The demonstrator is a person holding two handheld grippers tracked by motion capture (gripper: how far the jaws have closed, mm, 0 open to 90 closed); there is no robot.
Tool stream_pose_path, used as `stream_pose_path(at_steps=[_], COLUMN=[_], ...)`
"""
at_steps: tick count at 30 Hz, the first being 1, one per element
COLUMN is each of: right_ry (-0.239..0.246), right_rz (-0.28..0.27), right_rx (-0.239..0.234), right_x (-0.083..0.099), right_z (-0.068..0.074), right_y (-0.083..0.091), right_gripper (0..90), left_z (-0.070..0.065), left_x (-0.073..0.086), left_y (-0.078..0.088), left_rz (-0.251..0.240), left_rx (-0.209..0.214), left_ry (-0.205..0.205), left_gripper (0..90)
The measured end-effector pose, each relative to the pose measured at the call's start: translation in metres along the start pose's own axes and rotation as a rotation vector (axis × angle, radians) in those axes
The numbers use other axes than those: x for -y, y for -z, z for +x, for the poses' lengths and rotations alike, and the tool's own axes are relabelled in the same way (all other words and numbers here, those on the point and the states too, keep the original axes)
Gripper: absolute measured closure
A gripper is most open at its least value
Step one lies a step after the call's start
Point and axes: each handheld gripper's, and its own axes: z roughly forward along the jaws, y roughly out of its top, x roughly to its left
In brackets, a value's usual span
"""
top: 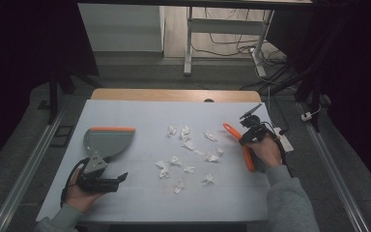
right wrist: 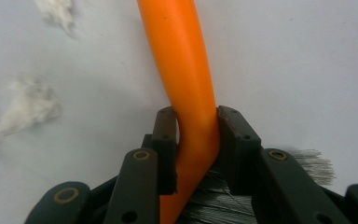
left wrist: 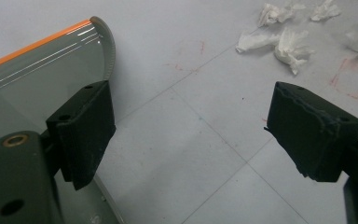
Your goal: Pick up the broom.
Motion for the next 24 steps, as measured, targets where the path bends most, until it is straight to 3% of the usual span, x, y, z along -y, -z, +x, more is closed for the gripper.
stream_pose_path(at_steps=[2, 9, 10, 12, 15, 17, 20, 22, 24], right_ry=[-0.027, -0.037, -0.045, -0.045, -0.047, -0.047, -0.051, -0.056, -0.056], right_rz=[-0.060, -0.161, -0.207, -0.227, -0.307, -0.353, -0.377, -0.415, -0.426], right_rx=[-0.041, -0.109, -0.144, -0.150, -0.165, -0.210, -0.226, -0.272, -0.281], right_x=[0.007, 0.020, 0.023, 0.024, 0.028, 0.028, 0.027, 0.025, 0.024], right_z=[-0.002, 0.009, 0.016, 0.018, 0.032, 0.044, 0.051, 0.065, 0.069], right_y=[0.017, 0.049, 0.062, 0.066, 0.084, 0.094, 0.098, 0.100, 0.100], right_gripper=[69.7, 69.7, 69.7, 69.7, 69.7, 69.7, 69.6, 69.6, 69.7], left_z=[0.000, -0.006, -0.008, -0.010, -0.014, -0.017, -0.023, -0.027, -0.032], left_x=[0.000, -0.005, -0.006, -0.008, -0.012, -0.014, -0.019, -0.023, -0.027], left_y=[0.000, -0.001, -0.001, -0.002, -0.004, -0.005, -0.008, -0.010, -0.012], left_rz=[0.000, -0.007, -0.009, -0.011, -0.012, -0.011, -0.014, -0.018, -0.021], left_rx=[0.000, 0.000, 0.001, 0.003, 0.008, 0.009, 0.021, 0.035, 0.048], left_ry=[-0.004, -0.015, -0.019, -0.025, -0.035, -0.042, -0.052, -0.061, -0.067], left_gripper=[16.2, 16.3, 16.3, 16.3, 16.3, 16.4, 16.3, 16.4, 16.4])
